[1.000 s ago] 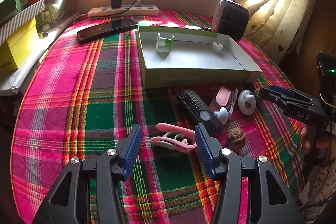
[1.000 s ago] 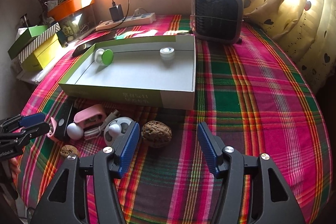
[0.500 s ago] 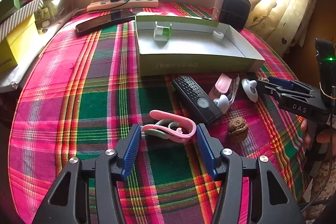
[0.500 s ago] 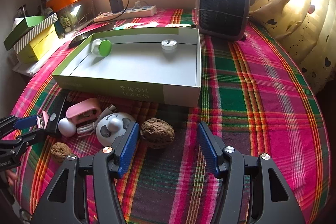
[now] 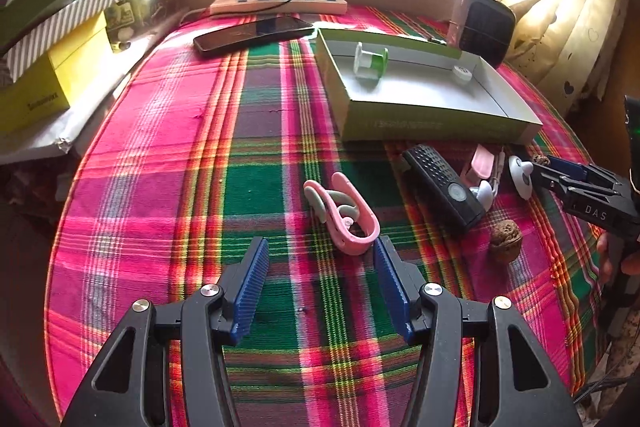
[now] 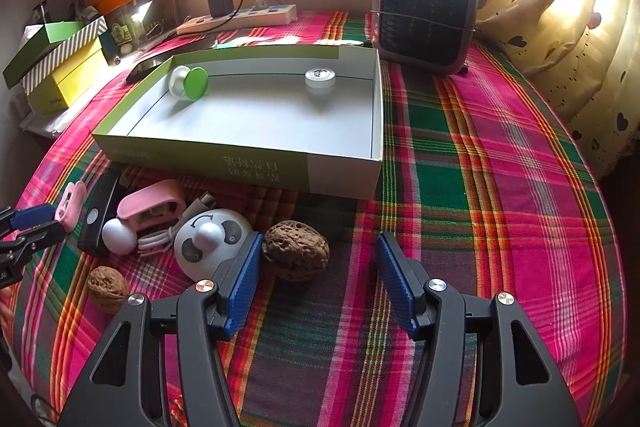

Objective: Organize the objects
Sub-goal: 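Move the left tool to the pink-white clip while the right tool approaches a walnut, then close the left tool on the pink clip while the right tool grasps the walnut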

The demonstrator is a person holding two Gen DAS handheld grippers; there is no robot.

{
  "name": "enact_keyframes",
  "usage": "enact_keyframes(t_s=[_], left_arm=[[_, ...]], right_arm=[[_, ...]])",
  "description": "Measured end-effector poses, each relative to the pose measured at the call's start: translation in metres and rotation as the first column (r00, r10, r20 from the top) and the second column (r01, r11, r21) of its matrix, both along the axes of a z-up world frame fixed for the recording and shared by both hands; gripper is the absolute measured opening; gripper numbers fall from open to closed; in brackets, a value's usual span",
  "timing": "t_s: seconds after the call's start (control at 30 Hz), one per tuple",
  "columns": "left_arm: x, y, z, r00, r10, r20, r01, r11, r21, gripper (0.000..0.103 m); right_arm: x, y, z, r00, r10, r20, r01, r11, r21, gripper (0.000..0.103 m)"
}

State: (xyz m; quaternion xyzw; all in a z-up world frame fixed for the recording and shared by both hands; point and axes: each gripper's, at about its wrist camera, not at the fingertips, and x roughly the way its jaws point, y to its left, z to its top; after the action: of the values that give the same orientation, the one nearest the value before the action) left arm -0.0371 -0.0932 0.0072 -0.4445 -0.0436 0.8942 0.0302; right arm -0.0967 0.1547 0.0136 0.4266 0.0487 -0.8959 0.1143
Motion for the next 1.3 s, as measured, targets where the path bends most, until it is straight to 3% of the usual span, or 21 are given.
enact_keyframes(t_s=[0.17, 0.3, 0.6, 1.17, 1.3], left_arm=[[-0.002, -0.003, 0.001, 1.0, 0.005, -0.004, -0.005, 0.998, 0.055, 0.053], [-0.008, 0.006, 0.001, 1.0, -0.012, -0.012, 0.012, 0.999, 0.042, 0.053], [-0.029, 0.001, -0.002, 0.999, 0.04, -0.016, -0.04, 0.999, -0.027, 0.053], [-0.033, -0.005, -0.004, 0.996, 0.076, -0.044, -0.078, 0.996, -0.053, 0.049], [-0.032, -0.006, -0.004, 0.995, 0.086, -0.047, -0.089, 0.994, -0.07, 0.039]], right_arm=[[-0.001, -0.002, -0.001, 1.0, 0.005, 0.004, -0.005, 1.0, 0.006, 0.058], [-0.001, -0.002, -0.001, 1.0, 0.006, 0.007, -0.006, 1.0, 0.005, 0.058], [-0.004, 0.0, -0.002, 1.0, -0.007, 0.008, 0.007, 1.0, 0.02, 0.058], [-0.005, 0.003, -0.003, 1.0, -0.021, 0.007, 0.021, 0.999, 0.025, 0.058], [-0.005, 0.003, -0.001, 1.0, -0.018, 0.001, 0.018, 1.0, 0.022, 0.046]])
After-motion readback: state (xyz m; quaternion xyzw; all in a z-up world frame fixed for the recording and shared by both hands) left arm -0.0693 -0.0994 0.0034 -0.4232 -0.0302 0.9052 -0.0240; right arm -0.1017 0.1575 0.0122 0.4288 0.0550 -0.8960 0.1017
